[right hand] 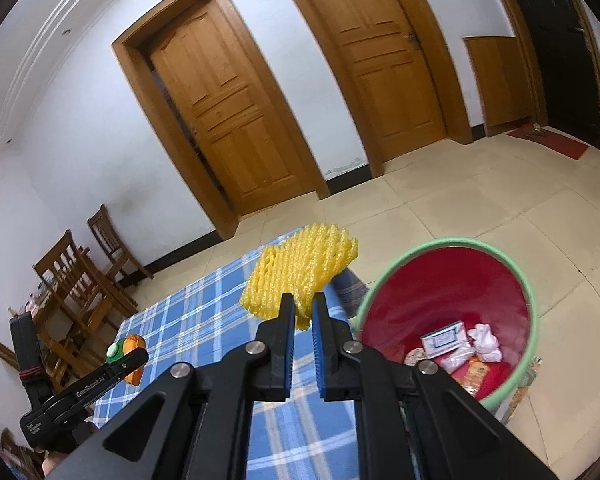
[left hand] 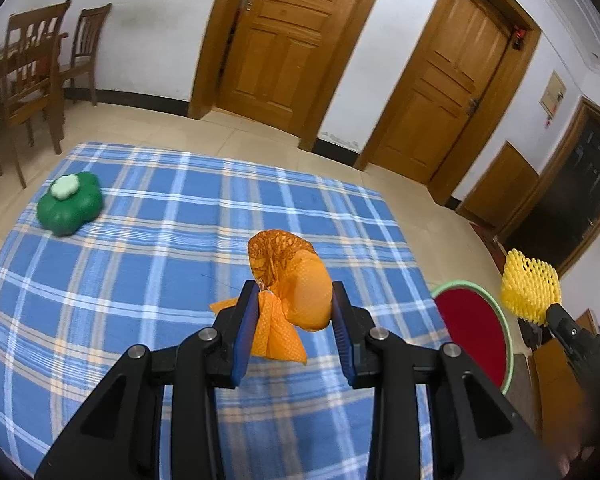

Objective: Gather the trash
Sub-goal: 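Carry the orange mesh and yellow foam net in both tools over the red bucket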

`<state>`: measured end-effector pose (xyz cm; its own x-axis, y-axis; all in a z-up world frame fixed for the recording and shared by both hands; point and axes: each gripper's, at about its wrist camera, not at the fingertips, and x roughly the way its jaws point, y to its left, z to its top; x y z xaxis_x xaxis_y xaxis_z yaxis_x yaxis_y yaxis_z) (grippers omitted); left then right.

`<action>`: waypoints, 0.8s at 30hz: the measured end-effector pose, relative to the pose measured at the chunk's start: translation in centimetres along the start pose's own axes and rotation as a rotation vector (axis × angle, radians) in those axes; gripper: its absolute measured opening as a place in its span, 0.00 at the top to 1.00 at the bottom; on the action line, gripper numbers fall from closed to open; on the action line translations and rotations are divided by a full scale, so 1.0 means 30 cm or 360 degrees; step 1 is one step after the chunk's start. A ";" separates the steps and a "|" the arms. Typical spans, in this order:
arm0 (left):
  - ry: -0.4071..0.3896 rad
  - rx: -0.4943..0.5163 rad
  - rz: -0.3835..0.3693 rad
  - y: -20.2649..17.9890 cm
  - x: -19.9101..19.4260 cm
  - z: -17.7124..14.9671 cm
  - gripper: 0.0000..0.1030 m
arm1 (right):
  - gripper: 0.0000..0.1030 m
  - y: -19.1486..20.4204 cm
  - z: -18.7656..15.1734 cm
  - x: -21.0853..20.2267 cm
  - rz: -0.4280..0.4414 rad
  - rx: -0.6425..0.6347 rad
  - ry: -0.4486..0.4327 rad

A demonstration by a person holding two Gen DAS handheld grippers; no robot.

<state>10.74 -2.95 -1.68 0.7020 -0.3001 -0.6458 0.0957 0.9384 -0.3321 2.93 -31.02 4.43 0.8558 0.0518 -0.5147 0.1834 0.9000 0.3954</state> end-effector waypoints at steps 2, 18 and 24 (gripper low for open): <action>0.0018 0.0031 -0.0024 -0.039 0.002 -0.007 0.66 | 0.90 -0.041 -0.001 -0.022 -0.0023 0.0031 -0.0015; 0.0211 0.0248 -0.0274 -0.337 0.073 -0.086 0.66 | 0.89 -0.327 -0.042 -0.047 -0.0206 0.0252 -0.0002; 0.0278 0.0333 -0.0327 -0.434 0.125 -0.118 0.66 | 0.86 -0.429 -0.072 -0.012 -0.0249 0.0339 0.0063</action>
<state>9.62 -16.88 -2.21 0.5232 -0.4947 -0.6939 0.3784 0.8645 -0.3309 -0.77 -41.70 -2.11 0.7902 -0.0603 -0.6099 0.4132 0.7874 0.4575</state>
